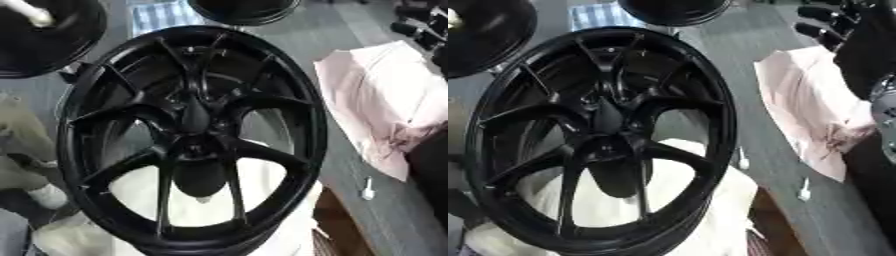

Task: Pull the pin out of the wheel hub.

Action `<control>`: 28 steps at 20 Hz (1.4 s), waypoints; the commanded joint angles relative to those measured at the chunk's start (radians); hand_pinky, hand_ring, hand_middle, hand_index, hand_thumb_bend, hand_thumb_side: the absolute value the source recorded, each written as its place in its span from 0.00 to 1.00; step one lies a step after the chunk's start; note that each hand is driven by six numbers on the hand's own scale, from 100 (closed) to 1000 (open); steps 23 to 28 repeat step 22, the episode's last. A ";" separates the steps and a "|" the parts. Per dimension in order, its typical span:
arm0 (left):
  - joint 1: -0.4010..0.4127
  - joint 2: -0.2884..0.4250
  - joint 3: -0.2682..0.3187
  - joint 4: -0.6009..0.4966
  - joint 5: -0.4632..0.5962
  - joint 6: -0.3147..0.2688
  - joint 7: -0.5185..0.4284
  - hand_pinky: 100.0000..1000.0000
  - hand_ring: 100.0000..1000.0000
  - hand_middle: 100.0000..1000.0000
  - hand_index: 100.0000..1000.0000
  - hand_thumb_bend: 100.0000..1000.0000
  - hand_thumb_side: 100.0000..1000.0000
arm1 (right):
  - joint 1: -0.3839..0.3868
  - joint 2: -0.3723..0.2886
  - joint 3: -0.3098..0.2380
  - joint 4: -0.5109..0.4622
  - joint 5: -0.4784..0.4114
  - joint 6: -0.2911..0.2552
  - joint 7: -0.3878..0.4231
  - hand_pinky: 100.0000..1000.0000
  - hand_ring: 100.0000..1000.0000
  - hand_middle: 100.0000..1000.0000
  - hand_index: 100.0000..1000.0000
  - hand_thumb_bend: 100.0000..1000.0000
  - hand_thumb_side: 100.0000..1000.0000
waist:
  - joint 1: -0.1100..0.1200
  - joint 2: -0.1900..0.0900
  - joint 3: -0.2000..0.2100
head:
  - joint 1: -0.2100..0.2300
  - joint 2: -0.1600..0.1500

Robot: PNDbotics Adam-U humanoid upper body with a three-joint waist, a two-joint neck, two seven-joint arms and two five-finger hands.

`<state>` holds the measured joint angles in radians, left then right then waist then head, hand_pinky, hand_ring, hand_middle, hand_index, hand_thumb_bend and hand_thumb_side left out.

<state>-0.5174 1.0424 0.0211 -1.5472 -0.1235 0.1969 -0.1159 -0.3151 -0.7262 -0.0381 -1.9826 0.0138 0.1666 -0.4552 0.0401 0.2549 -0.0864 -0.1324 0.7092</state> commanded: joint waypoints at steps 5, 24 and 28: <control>0.138 0.028 0.182 0.090 -0.105 -0.115 -0.054 0.81 0.73 0.73 0.86 0.93 0.64 | -0.004 -0.020 -0.032 -0.017 0.011 -0.009 -0.022 0.72 0.69 0.61 0.67 0.00 0.31 | -0.010 -0.015 0.006 | -0.016 -0.012; 0.160 -0.214 0.220 -0.174 0.330 -0.151 0.300 0.60 0.43 0.41 0.63 0.45 0.71 | -0.019 0.004 -0.035 -0.017 0.004 -0.013 -0.029 0.71 0.68 0.61 0.67 0.00 0.32 | -0.022 -0.011 0.002 | -0.007 -0.014; 0.160 -0.214 0.220 -0.174 0.330 -0.151 0.300 0.60 0.43 0.41 0.63 0.45 0.71 | -0.019 0.004 -0.035 -0.017 0.004 -0.013 -0.029 0.71 0.68 0.61 0.67 0.00 0.32 | -0.022 -0.011 0.002 | -0.007 -0.014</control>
